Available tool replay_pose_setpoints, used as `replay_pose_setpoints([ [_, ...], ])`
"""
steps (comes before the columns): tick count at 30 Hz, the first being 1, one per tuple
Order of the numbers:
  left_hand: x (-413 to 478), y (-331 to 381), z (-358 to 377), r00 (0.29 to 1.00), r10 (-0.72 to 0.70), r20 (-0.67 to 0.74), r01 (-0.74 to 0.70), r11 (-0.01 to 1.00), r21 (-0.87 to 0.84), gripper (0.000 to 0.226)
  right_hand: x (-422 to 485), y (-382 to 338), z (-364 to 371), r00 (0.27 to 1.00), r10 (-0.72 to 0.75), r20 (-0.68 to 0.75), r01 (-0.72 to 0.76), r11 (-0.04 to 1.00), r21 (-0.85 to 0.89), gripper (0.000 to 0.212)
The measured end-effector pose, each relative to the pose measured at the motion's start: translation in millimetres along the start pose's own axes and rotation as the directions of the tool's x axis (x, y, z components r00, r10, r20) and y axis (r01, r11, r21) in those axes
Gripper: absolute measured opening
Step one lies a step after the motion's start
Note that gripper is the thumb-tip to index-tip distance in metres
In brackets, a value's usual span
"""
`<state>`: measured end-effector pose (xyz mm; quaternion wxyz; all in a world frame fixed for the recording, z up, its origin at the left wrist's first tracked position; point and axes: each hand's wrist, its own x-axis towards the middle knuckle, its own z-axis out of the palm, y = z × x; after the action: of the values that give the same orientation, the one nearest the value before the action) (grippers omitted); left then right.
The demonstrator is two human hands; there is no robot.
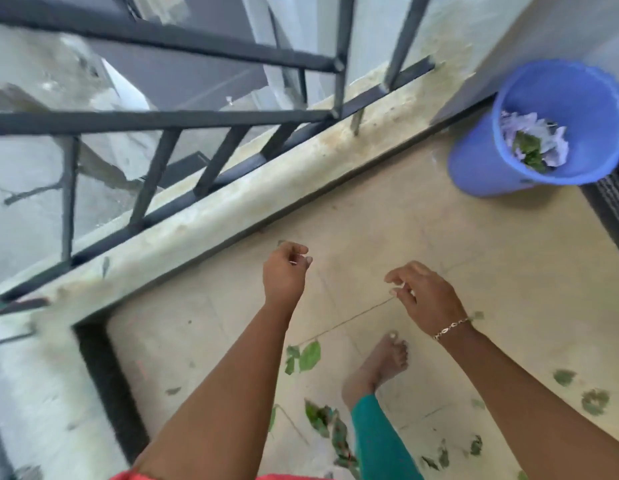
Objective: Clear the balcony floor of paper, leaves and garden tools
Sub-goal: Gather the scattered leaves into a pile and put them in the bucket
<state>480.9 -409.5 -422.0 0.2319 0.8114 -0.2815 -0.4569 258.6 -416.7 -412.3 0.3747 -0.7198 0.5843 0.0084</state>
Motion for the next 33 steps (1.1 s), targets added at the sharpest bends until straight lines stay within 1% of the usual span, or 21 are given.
replay_pose_setpoints([
  [3, -7.7, -64.5, -48.9, 0.998, -0.055, -0.029, 0.055, 0.998, 0.015, 0.008, -13.6, -30.9, 45.8, 0.996, 0.005, 0.088, 0.001, 0.998, -0.062, 0.018],
  [8, -30.7, -172.3, -124.7, 0.99, -0.125, -0.061, 0.127, 0.991, 0.029, 0.008, -37.4, -77.9, 117.5, 0.994, 0.039, 0.101, -0.037, 0.999, -0.022, 0.016],
  [11, -55.2, -228.3, -156.4, 0.989, -0.146, -0.029, 0.149, 0.982, 0.113, 0.014, -55.6, -94.4, 160.4, 0.988, 0.076, 0.134, -0.075, 0.997, -0.01, 0.016],
  [14, -81.1, -274.8, -166.2, 0.985, -0.169, 0.043, 0.16, 0.972, 0.174, 0.017, -66.8, -100.4, 200.0, 0.977, 0.13, 0.17, -0.133, 0.991, 0.01, 0.018],
  [19, -101.3, -334.3, -127.2, 0.973, -0.169, 0.158, 0.117, 0.949, 0.292, 0.032, -60.6, -77.5, 258.8, 0.942, 0.26, 0.211, -0.257, 0.965, -0.046, 0.021],
  [21, -94.9, -355.1, -96.4, 0.968, -0.163, 0.19, 0.094, 0.94, 0.329, 0.042, -49.8, -56.6, 283.9, 0.919, 0.312, 0.241, -0.296, 0.95, -0.102, 0.035],
  [23, -83.6, -375.8, -65.6, 0.969, -0.17, 0.18, 0.096, 0.929, 0.357, 0.054, -38.6, -34.8, 310.4, 0.913, 0.311, 0.266, -0.279, 0.948, -0.15, 0.051],
  [26, -61.4, -401.6, -26.1, 0.979, -0.144, 0.142, 0.068, 0.896, 0.439, 0.076, -25.7, -6.6, 343.6, 0.937, 0.235, 0.259, -0.167, 0.952, -0.258, 0.069],
  [29, -45.3, -419.0, 1.5, 0.988, -0.104, 0.115, 0.035, 0.871, 0.49, 0.095, -20.0, 7.1, 368.7, 0.971, 0.103, 0.217, -0.03, 0.948, -0.315, 0.075],
  [31, -41.6, -425.7, 17.0, 0.992, -0.062, 0.107, -0.004, 0.849, 0.528, 0.098, -19.4, 8.6, 385.0, 0.976, 0.031, 0.216, 0.035, 0.955, -0.294, 0.076],
  [32, -41.6, -428.4, 23.5, 0.994, -0.042, 0.103, -0.023, 0.827, 0.562, 0.096, -19.9, 8.4, 393.3, 0.976, 0.003, 0.218, 0.062, 0.954, -0.293, 0.072],
  [33, -42.0, -430.5, 29.4, 0.995, -0.023, 0.096, -0.039, 0.801, 0.597, 0.091, -21.1, 8.4, 401.5, 0.978, -0.026, 0.209, 0.088, 0.951, -0.297, 0.064],
])
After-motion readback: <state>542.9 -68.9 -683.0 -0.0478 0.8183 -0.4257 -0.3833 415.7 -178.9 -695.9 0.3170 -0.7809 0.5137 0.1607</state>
